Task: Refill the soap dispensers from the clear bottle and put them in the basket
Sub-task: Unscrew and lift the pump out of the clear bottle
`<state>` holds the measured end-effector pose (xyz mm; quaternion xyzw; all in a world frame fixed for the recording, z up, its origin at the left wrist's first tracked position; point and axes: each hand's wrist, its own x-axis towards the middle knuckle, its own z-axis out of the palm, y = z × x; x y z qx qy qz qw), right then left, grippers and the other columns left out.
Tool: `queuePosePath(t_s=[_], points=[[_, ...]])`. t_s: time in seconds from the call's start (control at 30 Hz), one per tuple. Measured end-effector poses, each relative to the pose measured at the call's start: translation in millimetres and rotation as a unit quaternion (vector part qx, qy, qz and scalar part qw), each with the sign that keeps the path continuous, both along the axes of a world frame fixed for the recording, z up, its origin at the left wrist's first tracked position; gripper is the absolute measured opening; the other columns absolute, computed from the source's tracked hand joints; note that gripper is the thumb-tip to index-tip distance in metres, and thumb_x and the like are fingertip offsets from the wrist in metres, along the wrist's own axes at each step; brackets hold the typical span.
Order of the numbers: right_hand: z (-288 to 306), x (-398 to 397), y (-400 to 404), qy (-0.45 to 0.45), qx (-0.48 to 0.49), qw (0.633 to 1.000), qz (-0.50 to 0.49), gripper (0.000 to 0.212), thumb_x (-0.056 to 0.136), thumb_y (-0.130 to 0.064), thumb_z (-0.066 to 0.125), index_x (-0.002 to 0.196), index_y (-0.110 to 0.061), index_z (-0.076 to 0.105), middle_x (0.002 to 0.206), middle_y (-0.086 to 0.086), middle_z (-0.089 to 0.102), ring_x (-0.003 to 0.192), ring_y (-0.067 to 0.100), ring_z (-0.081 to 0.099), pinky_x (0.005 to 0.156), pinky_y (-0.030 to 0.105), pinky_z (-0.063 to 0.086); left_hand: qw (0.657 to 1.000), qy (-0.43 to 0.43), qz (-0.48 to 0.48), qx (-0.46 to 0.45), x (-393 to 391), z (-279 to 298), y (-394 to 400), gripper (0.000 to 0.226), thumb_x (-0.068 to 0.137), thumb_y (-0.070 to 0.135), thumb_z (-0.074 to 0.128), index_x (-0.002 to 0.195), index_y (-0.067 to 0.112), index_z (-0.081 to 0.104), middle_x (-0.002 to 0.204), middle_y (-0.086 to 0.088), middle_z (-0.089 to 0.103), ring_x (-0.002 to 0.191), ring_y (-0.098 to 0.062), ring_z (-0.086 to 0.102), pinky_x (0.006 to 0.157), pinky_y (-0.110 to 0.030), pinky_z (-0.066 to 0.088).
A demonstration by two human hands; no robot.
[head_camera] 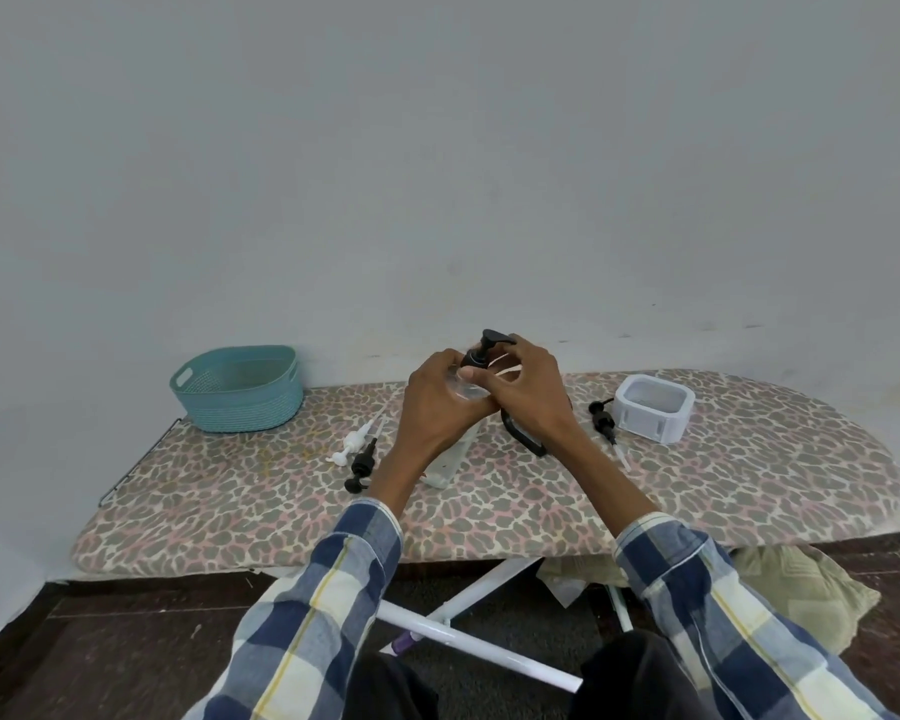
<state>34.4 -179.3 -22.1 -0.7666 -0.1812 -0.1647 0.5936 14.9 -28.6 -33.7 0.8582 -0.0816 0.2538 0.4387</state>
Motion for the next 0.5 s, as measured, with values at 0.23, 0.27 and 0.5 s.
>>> queuePosePath(t_s=[0.23,0.27,0.5], points=[[40.3,6.4,-16.0,0.002,0.155,0.987,-0.05,0.028,0.093,-0.041,0.082,0.112,-0.021,0.08,0.097,-0.007,0.08,0.084,0.009,0.073,0.084,0.036,0.062,1.0,-0.014,-0.004,0.021,1.3,-1.0,2.3,0.04,0.072,0.048,0.085,0.099,0.024,0.066,0.094,0.011,0.071,0.086,-0.004,0.067,0.072,-0.017,0.048],[45.4,6.3,-19.3,-0.002,0.154,0.987,-0.046,0.027,0.093,-0.041,0.082,0.111,-0.021,0.08,0.096,-0.008,0.08,0.083,0.008,0.072,0.083,0.034,0.062,1.0,-0.013,-0.001,0.024,1.4,-1.0,2.1,0.041,0.073,0.047,0.086,0.101,0.024,0.067,0.095,0.011,0.071,0.087,-0.004,0.067,0.072,-0.014,0.047],[55.6,5.0,-25.7,-0.01,0.132,0.99,-0.056,0.028,0.088,-0.042,0.086,0.109,-0.023,0.082,0.096,-0.012,0.079,0.078,-0.005,0.066,0.077,0.018,0.055,0.999,-0.016,0.01,0.036,6.0,-5.4,-1.5,0.042,0.077,0.043,0.09,0.104,0.023,0.066,0.099,0.012,0.07,0.091,-0.003,0.066,0.076,-0.017,0.05]])
